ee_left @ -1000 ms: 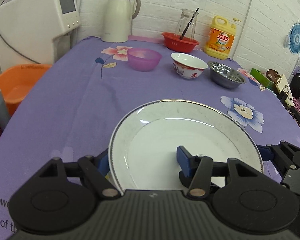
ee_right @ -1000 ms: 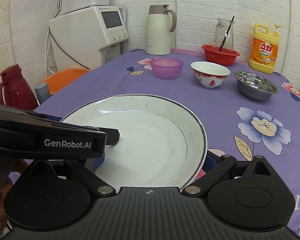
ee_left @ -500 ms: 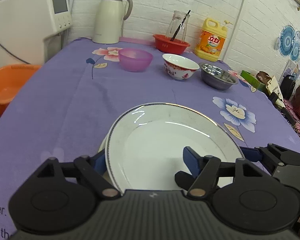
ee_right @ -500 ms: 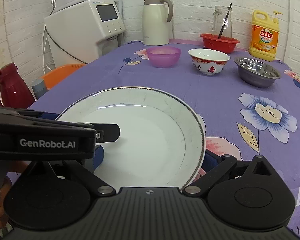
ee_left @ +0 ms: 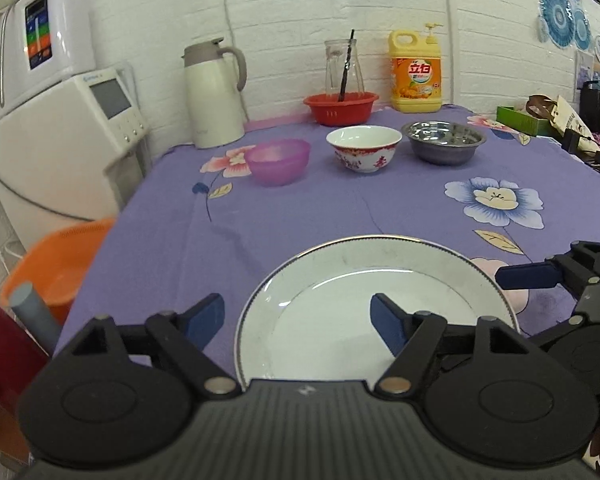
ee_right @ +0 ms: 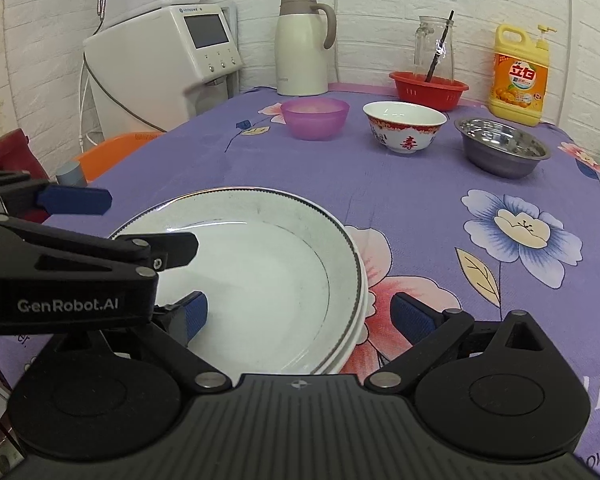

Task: Organize plates and bowls
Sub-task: 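Carry the rimmed plate onto the floral plate and open both tools, then move the right tool to the steel bowl rim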

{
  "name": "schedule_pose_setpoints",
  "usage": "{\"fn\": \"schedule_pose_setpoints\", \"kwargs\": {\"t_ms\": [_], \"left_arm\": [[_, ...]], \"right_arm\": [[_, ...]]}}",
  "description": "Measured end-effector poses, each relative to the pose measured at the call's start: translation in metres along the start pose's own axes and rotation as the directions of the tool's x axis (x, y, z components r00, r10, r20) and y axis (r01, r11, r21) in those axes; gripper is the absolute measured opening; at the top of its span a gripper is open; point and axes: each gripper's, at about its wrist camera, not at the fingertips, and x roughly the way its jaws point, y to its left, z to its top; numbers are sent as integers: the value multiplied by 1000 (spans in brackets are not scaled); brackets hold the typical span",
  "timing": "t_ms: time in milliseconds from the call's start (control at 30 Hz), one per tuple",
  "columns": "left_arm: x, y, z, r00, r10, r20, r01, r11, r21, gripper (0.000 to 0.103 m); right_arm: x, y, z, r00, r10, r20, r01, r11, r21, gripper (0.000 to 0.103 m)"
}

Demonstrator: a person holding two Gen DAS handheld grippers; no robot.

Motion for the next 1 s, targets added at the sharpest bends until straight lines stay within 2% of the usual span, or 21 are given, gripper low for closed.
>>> {"fn": "schedule_pose_setpoints", "kwargs": {"t_ms": [167, 400, 500, 600, 733, 867, 1000], "left_arm": [[-6, 6, 12, 999, -11, 36, 13, 998, -58, 76], [6, -2, 28, 998, -62, 21, 64, 992, -109, 78], [12, -5, 35, 994, -102, 27, 105, 983, -152, 80], [19, -11, 45, 991, -134, 23, 136, 978, -159, 80], [28, -15, 58, 988, -149, 36, 153, 977, -149, 80], [43, -18, 69, 986, -166, 23, 168, 975, -148, 80], [52, -18, 72, 987, -162, 9, 162, 977, -138, 80]], "right_arm": [[-7, -9, -1, 1000, 4, 21, -5, 999, 34, 103], [-16, -38, 5, 998, -12, 55, 7, 997, 81, 103], [-19, -63, 18, 997, -30, 70, 24, 996, 85, 103], [-20, -96, 39, 992, -90, 85, 84, 994, 75, 103], [-19, -153, 69, 989, -117, 92, 101, 981, 167, 103], [21, -201, 103, 972, -233, 32, 224, 958, 178, 103], [80, -240, 134, 960, -268, -81, 278, 945, 171, 103]]}}
